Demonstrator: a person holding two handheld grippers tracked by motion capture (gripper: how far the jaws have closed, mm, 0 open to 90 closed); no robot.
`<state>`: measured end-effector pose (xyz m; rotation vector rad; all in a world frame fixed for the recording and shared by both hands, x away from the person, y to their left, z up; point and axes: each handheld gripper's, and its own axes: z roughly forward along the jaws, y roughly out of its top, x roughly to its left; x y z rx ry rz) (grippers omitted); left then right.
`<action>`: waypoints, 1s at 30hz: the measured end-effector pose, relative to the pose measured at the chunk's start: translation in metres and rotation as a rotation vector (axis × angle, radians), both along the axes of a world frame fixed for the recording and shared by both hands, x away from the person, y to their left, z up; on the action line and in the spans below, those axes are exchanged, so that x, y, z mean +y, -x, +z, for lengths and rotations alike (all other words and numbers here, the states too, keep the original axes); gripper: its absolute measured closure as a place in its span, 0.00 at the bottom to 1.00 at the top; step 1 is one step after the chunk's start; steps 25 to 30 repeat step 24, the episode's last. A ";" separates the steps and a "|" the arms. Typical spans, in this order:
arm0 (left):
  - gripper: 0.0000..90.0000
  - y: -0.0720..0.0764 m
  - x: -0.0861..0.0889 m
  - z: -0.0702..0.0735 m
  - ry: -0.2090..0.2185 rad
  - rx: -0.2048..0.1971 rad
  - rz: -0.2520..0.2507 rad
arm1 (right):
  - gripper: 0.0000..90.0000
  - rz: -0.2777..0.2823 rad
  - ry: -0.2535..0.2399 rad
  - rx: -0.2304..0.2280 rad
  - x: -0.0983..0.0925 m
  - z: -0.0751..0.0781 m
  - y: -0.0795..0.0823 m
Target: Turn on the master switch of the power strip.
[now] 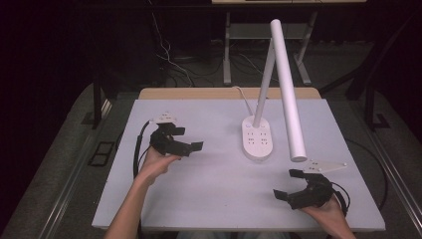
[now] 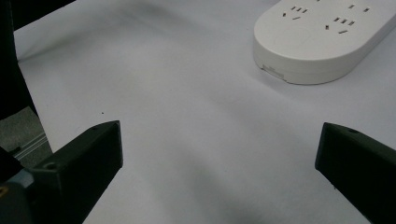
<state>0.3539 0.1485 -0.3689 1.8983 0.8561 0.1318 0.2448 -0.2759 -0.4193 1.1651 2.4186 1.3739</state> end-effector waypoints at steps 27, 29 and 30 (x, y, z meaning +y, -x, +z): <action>0.00 0.079 0.019 -0.048 -0.021 -0.016 -0.002 | 0.00 -0.007 -0.006 0.001 -0.002 0.000 0.002; 0.00 0.079 0.019 -0.048 -0.021 -0.016 -0.002 | 0.00 -0.007 -0.006 0.001 -0.002 0.000 0.002; 0.00 0.079 0.019 -0.048 -0.021 -0.016 -0.002 | 0.00 -0.007 -0.006 0.001 -0.002 0.000 0.002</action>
